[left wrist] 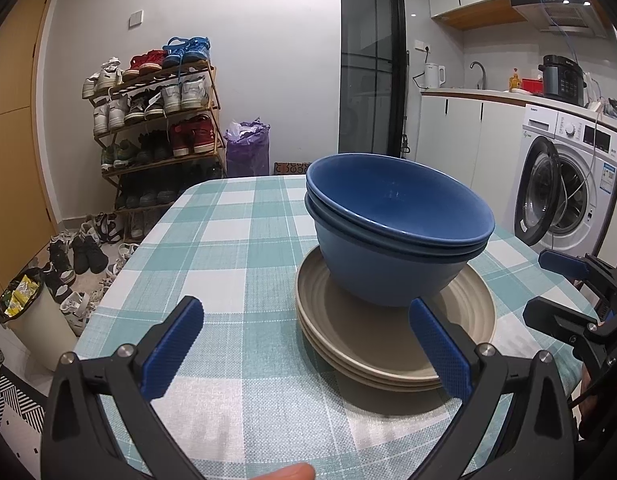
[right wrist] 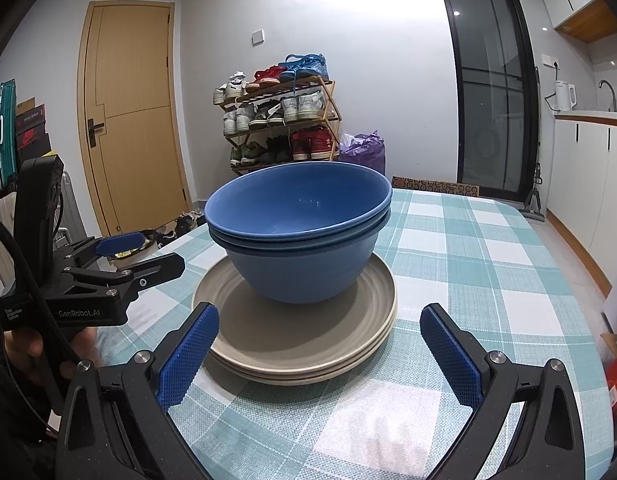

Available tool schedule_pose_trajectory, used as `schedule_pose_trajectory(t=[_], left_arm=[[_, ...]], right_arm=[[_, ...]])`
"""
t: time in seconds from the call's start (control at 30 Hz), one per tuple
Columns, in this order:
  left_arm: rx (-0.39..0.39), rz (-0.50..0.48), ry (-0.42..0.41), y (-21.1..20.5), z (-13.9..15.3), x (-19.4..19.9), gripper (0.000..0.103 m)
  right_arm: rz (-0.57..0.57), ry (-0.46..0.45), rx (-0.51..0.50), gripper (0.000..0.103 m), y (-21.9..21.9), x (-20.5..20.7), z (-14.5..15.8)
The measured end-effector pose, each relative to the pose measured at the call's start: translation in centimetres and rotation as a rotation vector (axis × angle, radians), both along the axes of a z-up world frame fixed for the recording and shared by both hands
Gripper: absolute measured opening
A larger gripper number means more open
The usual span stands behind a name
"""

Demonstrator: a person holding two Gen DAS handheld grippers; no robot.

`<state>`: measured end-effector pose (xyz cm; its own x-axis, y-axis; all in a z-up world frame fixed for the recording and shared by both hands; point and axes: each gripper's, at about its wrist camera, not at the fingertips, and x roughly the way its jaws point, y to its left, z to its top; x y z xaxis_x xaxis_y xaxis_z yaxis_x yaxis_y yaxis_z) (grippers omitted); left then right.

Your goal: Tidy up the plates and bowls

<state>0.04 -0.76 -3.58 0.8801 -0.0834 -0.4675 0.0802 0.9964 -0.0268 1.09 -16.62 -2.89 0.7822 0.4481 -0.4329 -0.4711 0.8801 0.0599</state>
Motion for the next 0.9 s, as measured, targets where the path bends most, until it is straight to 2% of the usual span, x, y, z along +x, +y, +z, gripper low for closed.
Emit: schedule_pose_trajectory(t=[0.9], left_arm=[[-0.006,-0.001,0.001,0.00,0.00,0.06,0.103]], right_arm=[[0.004,-0.007,-0.003,0.102,-0.11,-0.12,-0.01]])
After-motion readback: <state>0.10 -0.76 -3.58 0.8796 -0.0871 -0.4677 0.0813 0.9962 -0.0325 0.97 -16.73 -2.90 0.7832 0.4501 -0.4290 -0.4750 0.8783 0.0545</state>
